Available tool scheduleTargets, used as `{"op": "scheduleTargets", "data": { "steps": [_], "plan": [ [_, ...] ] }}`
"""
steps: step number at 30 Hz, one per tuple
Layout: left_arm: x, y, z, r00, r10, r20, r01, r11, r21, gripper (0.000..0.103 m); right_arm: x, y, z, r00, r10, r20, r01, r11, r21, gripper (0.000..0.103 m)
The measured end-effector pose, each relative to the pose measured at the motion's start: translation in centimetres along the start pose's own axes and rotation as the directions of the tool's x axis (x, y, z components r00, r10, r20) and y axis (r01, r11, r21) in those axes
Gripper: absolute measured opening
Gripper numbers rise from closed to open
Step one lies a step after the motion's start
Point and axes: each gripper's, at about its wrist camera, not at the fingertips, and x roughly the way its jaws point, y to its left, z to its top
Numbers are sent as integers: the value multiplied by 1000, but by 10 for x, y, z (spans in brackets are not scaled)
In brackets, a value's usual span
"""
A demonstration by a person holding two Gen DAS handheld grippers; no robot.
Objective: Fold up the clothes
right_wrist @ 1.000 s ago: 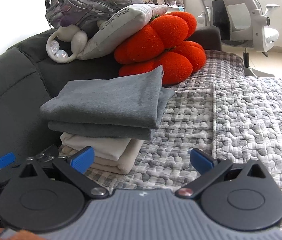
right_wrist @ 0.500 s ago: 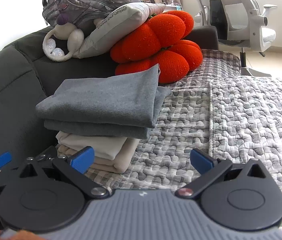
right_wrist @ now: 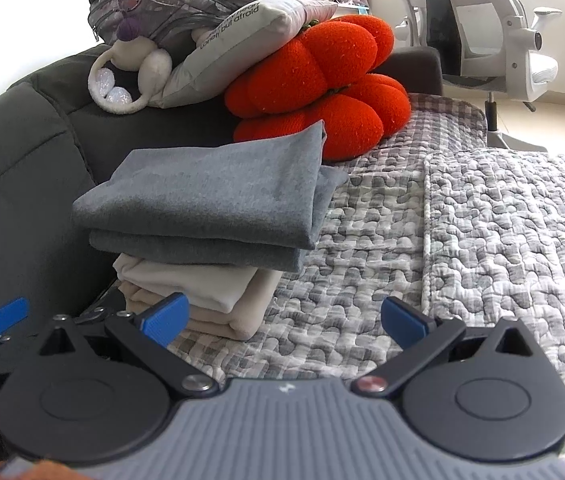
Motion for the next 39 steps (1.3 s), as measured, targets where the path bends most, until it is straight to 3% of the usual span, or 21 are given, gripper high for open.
{"op": "scheduleTargets", "data": {
  "steps": [39],
  "plan": [
    [0,-4,-1,1000,6,4,-6,1000,19,102,5,-2,0,999,2,-41,-1,1000,15,103]
  ]
}}
